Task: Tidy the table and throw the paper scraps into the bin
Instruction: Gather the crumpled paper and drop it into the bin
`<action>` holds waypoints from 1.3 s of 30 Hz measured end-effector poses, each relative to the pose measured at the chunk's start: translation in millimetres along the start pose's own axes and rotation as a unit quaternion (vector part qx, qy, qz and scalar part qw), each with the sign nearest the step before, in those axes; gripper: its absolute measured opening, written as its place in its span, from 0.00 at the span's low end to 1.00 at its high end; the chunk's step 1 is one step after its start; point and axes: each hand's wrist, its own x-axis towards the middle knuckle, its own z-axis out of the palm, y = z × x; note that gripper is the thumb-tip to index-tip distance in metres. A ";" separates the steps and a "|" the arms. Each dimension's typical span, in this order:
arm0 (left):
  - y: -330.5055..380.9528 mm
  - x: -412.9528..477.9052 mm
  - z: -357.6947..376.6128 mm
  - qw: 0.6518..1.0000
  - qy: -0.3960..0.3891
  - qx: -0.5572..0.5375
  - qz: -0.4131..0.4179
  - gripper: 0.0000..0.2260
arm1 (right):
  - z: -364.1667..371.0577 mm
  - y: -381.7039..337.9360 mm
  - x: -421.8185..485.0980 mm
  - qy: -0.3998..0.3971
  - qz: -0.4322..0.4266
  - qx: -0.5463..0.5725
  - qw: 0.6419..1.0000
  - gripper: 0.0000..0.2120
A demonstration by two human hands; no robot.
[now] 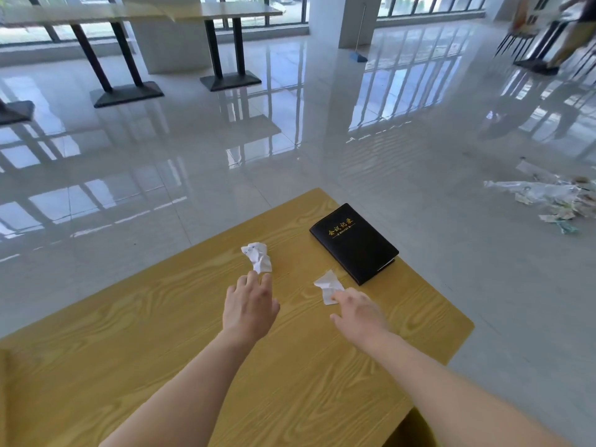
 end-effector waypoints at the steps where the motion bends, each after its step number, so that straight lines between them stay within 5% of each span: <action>1: -2.4 6.4 1.7 1.000 0.001 0.000 0.002 0.20 | 1.5 0.2 6.1 -0.002 0.003 -0.004 1.000 0.16; 8: -11.0 54.6 19.7 1.000 -0.008 0.015 0.007 0.24 | 19.3 8.1 48.9 -0.012 -0.012 -0.032 0.999 0.17; 18: -18.8 108.2 51.3 1.000 -0.016 0.004 -0.013 0.16 | 46.7 19.7 94.3 -0.032 -0.047 -0.058 0.997 0.25; 25: -23.7 108.7 69.1 0.997 -0.069 0.002 -0.020 0.17 | 55.6 21.0 97.5 -0.007 -0.077 -0.081 0.994 0.17; 39: -6.7 80.9 52.5 0.999 -0.007 0.011 0.033 0.13 | 44.6 18.2 97.1 0.013 -0.126 -0.038 0.991 0.13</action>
